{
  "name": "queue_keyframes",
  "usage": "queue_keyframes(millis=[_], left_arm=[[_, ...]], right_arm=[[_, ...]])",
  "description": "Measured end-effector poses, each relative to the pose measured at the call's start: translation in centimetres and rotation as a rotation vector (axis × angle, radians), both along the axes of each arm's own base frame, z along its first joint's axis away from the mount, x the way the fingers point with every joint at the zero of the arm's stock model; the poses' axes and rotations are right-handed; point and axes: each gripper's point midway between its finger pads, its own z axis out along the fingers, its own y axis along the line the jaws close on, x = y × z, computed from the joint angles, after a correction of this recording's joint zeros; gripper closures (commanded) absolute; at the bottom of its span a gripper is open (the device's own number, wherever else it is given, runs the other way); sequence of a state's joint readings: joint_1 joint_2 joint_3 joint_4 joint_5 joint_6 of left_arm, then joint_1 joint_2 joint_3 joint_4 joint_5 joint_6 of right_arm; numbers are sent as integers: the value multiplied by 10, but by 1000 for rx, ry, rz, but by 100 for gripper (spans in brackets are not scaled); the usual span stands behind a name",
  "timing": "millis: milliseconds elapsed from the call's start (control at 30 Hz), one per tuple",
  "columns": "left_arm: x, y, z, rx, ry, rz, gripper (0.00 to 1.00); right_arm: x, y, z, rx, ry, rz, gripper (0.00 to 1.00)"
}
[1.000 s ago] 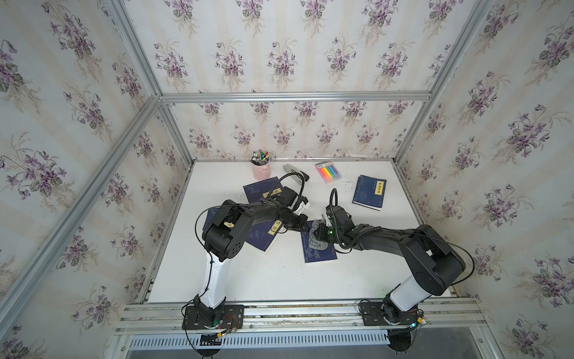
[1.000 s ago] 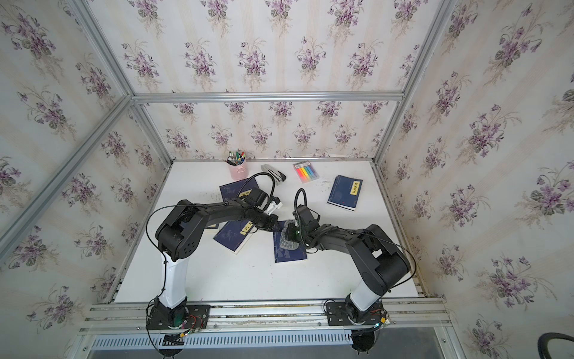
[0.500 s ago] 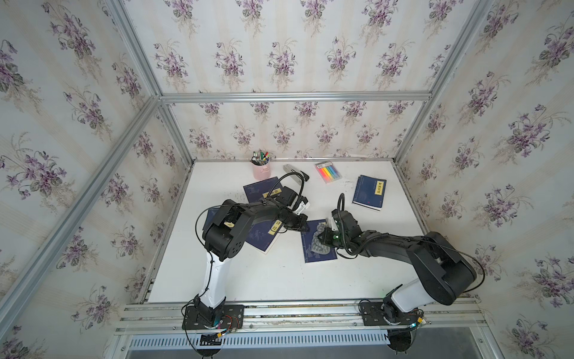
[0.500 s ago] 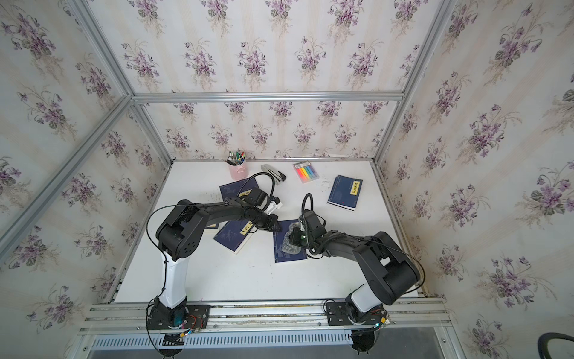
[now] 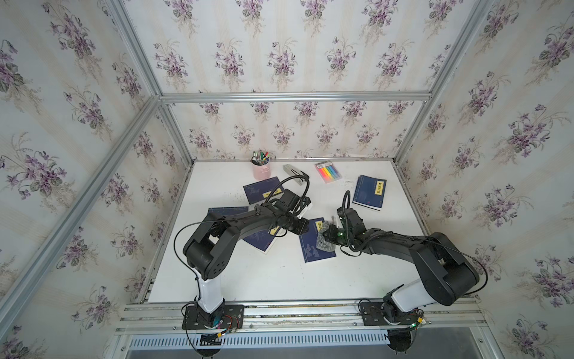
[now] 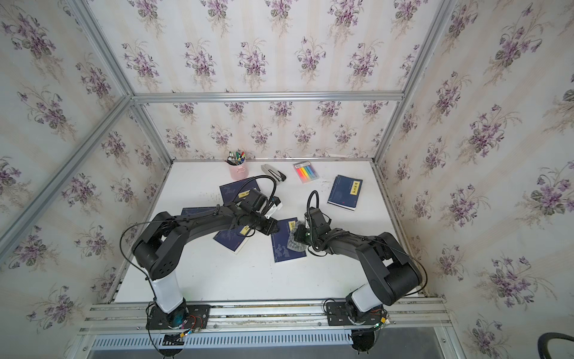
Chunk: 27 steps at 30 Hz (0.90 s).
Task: Wipe the cover of the book
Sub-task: Wipe the dirt from the cover of the book.
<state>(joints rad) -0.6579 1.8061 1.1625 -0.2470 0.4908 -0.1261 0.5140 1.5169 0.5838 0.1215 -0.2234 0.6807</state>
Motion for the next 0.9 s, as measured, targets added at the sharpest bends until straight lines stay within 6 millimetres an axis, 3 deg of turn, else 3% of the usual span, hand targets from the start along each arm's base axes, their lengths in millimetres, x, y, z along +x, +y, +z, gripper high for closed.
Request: queue_keyframes(millis=[133,267,367,633,900], left_arm=[[-27,-4,3,11,-28,-32,100],[-67,-4,-18,24,37,-34,100],[-80,2,-36,41,73,18,100],[-82,-1,-56,59,76,120,100],[-76,-11,-60,-15,94,193,100]], right_arm=[[2,0,14,-4,-19,2,100],[11,1,33,-4,-75,3,100],[17,3,38,-9,-99,12,100],[26,24,14,19,-44,77,100],[27,42,5,56,-29,138,100]])
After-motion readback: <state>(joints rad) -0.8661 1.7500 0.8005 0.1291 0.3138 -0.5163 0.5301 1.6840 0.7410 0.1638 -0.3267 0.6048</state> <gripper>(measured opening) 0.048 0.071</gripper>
